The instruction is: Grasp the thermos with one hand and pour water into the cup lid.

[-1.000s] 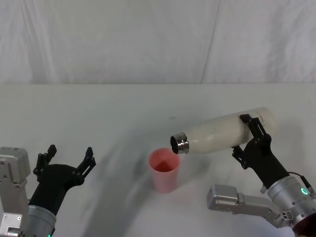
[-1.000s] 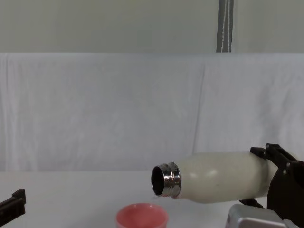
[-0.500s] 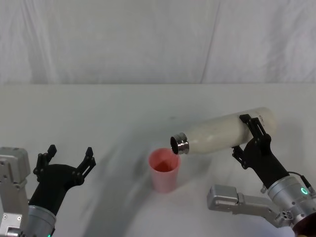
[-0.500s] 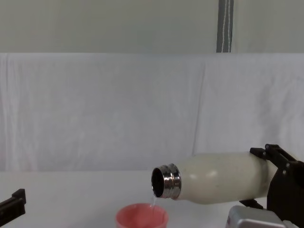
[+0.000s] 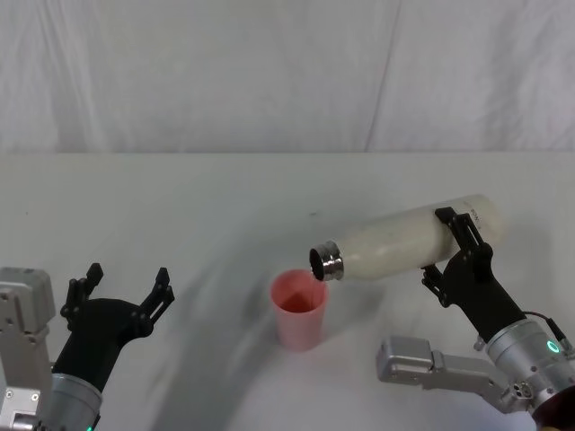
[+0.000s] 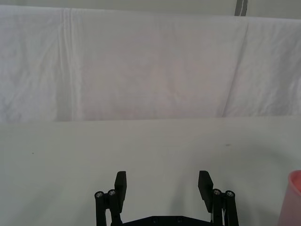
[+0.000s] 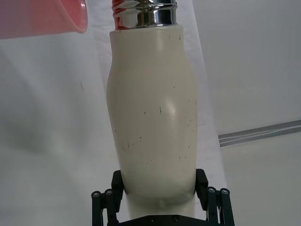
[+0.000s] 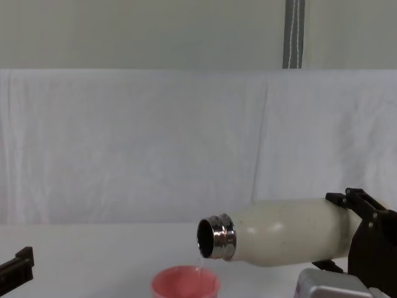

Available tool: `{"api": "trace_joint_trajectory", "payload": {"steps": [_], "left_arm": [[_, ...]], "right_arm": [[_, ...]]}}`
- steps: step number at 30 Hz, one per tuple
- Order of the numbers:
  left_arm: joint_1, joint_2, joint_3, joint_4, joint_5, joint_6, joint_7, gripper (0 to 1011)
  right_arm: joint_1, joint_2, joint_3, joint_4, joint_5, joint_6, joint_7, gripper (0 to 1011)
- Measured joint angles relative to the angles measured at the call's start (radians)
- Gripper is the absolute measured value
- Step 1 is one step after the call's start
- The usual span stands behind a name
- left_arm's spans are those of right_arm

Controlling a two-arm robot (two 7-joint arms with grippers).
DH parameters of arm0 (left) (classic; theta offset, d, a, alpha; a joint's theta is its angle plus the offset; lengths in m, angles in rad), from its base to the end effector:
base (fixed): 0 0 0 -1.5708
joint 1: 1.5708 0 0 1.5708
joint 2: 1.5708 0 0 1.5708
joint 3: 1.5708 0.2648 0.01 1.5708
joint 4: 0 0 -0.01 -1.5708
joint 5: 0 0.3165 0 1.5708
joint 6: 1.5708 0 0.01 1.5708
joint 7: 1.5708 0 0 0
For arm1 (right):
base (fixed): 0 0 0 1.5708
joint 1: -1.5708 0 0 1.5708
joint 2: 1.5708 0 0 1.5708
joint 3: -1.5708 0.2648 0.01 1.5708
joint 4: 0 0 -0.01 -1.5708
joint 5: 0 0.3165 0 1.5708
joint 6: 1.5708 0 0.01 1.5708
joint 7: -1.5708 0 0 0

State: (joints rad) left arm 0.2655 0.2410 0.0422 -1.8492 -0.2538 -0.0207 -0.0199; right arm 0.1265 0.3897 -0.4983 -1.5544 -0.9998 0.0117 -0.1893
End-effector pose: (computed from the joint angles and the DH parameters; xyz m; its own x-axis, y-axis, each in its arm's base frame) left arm 0.2670 0.0307 -0.2617 0.1246 0.9917 -0.0326 -0.9921 0.1241 -0.0174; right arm 0.3335 0.0421 -0.2804 -0.0245 -0.1915 0.9812 0.9126 0.3964 0.1001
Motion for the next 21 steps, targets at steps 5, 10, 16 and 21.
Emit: {"api": "trace_joint_trajectory", "payload": {"steps": [5,10,16,21], "left_arm": [[0.000,0.000,0.000,0.000,0.000,0.000,0.000,1001],[0.000,0.000,0.000,0.000,0.000,0.000,0.000,1001],[0.000,0.000,0.000,0.000,0.000,0.000,0.000,1001],[0.000,0.000,0.000,0.000,0.000,0.000,0.000,1001]], "right_arm": [[0.000,0.000,-0.001,0.001,0.000,0.000,0.000,950],[0.000,-0.001,-0.002,0.002,0.001,-0.001,0.000,950],[0.000,-0.001,-0.002,0.002,0.001,-0.001,0.000,950],[-0.002,-0.002,-0.003,0.001,0.000,0.000,-0.001,950]]}}
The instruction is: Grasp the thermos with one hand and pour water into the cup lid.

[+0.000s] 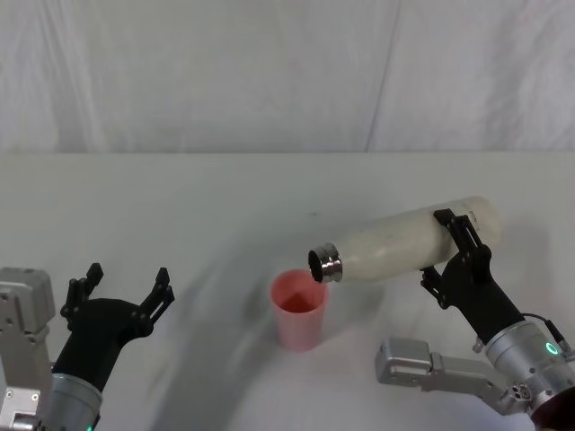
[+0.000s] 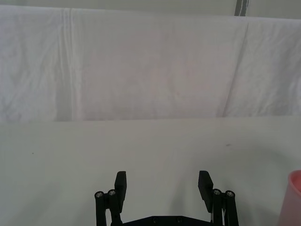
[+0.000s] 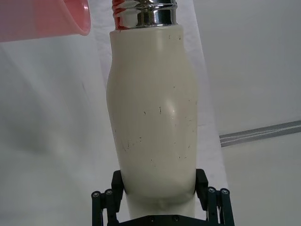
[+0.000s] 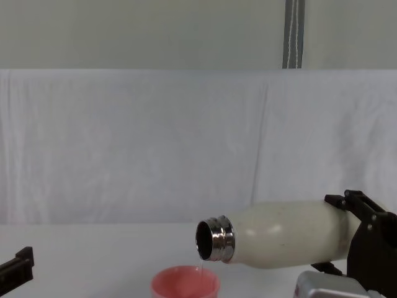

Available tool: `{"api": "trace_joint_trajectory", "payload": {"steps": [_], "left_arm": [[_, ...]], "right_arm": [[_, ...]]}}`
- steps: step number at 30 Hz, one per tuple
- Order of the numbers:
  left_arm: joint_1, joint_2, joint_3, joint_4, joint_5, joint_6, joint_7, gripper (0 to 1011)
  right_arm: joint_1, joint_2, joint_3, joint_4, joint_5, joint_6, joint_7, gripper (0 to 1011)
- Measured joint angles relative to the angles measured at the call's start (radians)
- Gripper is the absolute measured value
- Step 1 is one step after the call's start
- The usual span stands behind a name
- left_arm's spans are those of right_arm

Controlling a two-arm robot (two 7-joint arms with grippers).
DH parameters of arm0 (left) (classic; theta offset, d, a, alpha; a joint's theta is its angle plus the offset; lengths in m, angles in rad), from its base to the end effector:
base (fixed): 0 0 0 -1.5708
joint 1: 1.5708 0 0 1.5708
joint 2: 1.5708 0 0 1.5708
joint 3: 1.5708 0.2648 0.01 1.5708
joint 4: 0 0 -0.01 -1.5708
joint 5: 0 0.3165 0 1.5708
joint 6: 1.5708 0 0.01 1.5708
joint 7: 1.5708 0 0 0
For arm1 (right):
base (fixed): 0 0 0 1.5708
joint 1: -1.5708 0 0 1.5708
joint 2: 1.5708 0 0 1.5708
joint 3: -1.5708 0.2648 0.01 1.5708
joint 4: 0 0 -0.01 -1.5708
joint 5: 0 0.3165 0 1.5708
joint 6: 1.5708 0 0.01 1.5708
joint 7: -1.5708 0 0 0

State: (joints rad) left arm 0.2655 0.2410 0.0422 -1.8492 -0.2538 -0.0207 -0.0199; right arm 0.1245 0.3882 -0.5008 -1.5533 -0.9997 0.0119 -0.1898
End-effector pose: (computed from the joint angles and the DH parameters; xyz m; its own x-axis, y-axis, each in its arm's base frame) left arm 0.2670 0.0307 -0.2617 0.1246 0.9917 -0.0326 -0.9921 0.1241 -0.0174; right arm 0.3326 0.0432 -0.2817 -0.0208 -0.1925 0.9811 0.9122 0.3979 0.0974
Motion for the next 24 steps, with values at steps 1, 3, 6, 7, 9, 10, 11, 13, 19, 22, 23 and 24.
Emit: {"api": "trace_joint_trajectory", "payload": {"steps": [1,3,6,7,9,10,11,13,19,22,23,24], "left_arm": [[0.000,0.000,0.000,0.000,0.000,0.000,0.000,1001],[0.000,0.000,0.000,0.000,0.000,0.000,0.000,1001],[0.000,0.000,0.000,0.000,0.000,0.000,0.000,1001],[0.000,0.000,0.000,0.000,0.000,0.000,0.000,1001],[0.000,0.000,0.000,0.000,0.000,0.000,0.000,1001],[0.000,0.000,0.000,0.000,0.000,0.000,0.000,1001],[0.000,0.000,0.000,0.000,0.000,0.000,0.000,1001],[0.000,0.000,0.000,0.000,0.000,0.000,0.000,1001],[0.000,0.000,0.000,0.000,0.000,0.000,0.000,1001],[0.000,0.000,0.000,0.000,0.000,0.000,0.000,1001],[0.000,0.000,0.000,0.000,0.000,0.000,0.000,1001],[0.000,0.000,0.000,0.000,0.000,0.000,0.000,1001]], "right_arm": [[0.000,0.000,0.000,0.000,0.000,0.000,0.000,950],[-0.001,0.000,0.000,0.000,0.000,0.000,-0.001,950],[-0.003,0.000,0.000,-0.001,0.000,0.000,-0.001,950],[-0.003,0.001,0.000,-0.001,0.000,0.000,-0.001,950],[-0.004,0.001,0.000,-0.002,0.000,0.001,-0.001,950],[-0.004,0.001,0.000,-0.002,0.000,0.001,-0.001,950],[-0.004,0.001,0.000,-0.003,0.000,0.001,-0.001,950],[-0.004,0.002,0.000,-0.003,-0.001,0.001,-0.001,950],[-0.005,0.003,0.001,-0.003,-0.002,0.001,-0.001,950],[-0.005,0.004,0.001,-0.003,-0.003,0.000,-0.002,950],[-0.005,0.004,0.001,-0.003,-0.004,0.000,-0.003,950],[-0.005,0.004,0.001,-0.003,-0.004,0.000,-0.003,950]]}}
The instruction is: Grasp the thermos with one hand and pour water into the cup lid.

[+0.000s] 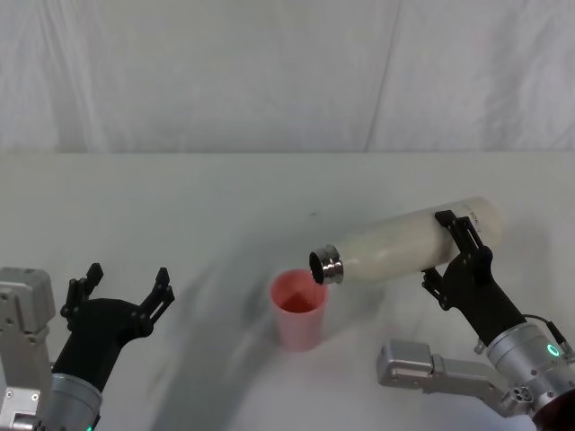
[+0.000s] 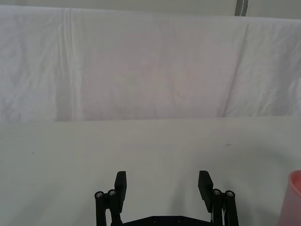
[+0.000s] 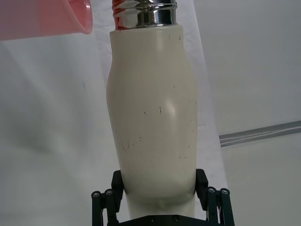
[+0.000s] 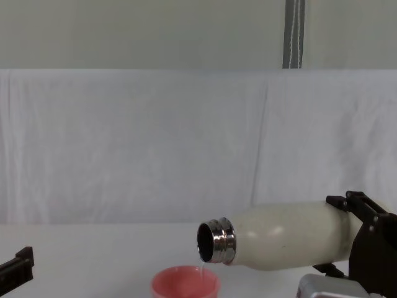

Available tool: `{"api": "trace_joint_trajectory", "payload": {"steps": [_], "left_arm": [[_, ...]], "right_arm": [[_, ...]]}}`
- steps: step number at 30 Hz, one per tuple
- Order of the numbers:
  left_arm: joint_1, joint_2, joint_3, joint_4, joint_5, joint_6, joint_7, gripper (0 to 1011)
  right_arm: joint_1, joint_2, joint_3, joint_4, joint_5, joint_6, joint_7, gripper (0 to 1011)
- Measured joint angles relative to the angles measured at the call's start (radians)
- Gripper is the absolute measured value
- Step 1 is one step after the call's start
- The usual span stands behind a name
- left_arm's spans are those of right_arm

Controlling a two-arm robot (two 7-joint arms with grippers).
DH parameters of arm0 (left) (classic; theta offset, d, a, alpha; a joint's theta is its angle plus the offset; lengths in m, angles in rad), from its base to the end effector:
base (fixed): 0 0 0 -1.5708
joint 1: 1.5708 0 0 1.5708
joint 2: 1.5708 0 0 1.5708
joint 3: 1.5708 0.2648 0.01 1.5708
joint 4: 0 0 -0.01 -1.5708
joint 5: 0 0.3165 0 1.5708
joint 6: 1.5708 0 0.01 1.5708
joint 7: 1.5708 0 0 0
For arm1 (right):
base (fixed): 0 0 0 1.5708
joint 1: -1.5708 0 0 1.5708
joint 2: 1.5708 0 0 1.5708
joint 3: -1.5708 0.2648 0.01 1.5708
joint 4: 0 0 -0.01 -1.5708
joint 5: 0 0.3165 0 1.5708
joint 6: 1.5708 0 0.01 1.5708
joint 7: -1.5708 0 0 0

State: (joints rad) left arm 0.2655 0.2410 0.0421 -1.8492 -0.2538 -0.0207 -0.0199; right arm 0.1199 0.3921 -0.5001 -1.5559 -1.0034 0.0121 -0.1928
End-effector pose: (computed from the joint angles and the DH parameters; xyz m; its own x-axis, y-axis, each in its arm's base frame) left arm 0.2670 0.0307 -0.2617 0.1245 0.9917 -0.0326 -0.9921 0.1240 -0.0175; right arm 0.3313 0.0421 -0.2825 -0.0229 -0.1878 0.9819 0.9122 0.3979 0.0974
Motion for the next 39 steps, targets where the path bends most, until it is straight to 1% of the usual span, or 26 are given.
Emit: {"api": "trace_joint_trajectory", "payload": {"steps": [39], "left_arm": [[0.000,0.000,0.000,0.000,0.000,0.000,0.000,1001]], "right_arm": [[0.006,0.002,-0.006,0.004,-0.004,0.000,0.000,950]]}}
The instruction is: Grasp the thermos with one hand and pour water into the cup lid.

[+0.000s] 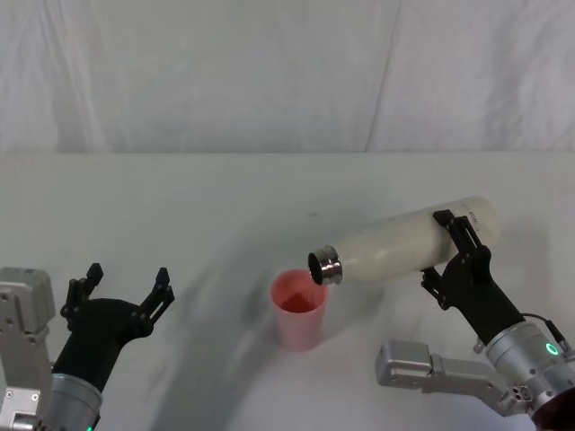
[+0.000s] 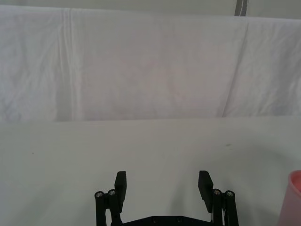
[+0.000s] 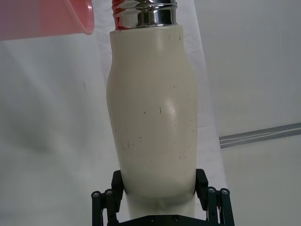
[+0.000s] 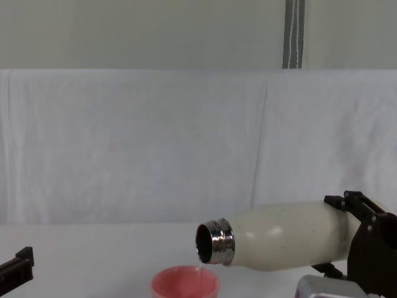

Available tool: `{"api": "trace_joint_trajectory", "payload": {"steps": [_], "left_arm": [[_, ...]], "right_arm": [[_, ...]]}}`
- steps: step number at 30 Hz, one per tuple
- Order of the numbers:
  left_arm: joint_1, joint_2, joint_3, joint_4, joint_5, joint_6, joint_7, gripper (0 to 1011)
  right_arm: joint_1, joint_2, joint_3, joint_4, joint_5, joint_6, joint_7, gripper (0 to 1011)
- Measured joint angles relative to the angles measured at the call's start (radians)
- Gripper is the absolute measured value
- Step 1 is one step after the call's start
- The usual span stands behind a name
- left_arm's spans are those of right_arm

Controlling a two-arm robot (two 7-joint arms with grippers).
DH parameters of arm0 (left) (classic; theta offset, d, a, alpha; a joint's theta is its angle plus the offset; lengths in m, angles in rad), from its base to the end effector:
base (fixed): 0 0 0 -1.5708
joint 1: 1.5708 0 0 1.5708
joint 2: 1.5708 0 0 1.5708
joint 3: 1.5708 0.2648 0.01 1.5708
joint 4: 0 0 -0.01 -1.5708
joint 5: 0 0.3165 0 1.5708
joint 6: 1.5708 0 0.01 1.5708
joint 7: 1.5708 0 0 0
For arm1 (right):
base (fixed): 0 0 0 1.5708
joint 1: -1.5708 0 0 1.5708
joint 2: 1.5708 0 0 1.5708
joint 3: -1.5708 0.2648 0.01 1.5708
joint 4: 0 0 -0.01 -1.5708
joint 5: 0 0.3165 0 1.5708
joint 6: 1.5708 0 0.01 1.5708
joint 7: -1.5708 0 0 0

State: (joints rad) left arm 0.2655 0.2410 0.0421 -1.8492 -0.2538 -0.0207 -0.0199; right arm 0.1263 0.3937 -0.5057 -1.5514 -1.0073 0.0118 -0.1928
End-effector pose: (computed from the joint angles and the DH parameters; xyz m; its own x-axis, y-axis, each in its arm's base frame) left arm 0.2670 0.0307 -0.2617 0.1245 0.9917 -0.0326 -0.9921 0.1240 -0.0175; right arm 0.3324 0.0425 -0.2825 -0.0245 -0.1804 0.9833 0.9105 0.4022 0.0965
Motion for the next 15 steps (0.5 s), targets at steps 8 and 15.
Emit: {"api": "trace_joint_trajectory", "payload": {"steps": [8,15], "left_arm": [[0.000,0.000,0.000,0.000,0.000,0.000,0.000,1001],[0.000,0.000,0.000,0.000,0.000,0.000,0.000,1001]], "right_arm": [[0.001,0.000,-0.002,0.001,-0.001,0.000,0.001,950],[0.004,-0.001,-0.003,0.005,-0.001,0.000,0.002,950]]}}
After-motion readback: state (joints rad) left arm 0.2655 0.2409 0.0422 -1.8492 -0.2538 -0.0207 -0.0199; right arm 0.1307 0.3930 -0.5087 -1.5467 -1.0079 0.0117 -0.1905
